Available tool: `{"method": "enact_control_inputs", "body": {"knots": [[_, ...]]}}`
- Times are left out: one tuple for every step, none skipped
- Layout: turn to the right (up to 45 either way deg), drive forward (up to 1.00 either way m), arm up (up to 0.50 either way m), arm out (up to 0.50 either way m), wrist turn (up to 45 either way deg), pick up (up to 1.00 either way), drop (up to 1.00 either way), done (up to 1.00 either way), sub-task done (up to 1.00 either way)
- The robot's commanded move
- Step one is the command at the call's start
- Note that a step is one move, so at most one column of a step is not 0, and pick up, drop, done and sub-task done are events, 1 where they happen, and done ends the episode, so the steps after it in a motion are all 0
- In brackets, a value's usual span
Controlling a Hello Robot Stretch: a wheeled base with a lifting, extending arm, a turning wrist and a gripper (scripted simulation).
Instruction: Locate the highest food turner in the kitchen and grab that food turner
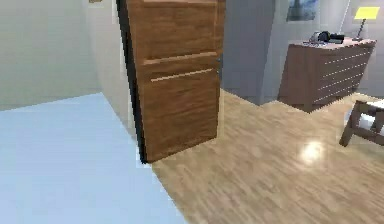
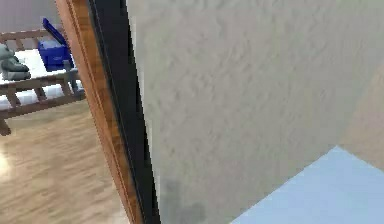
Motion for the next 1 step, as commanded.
{"method": "enact_control_inputs", "body": {"knots": [[36.0,0.00,0.00,0.00,0.0,0.00,0.00,0.00,0.00]]}}
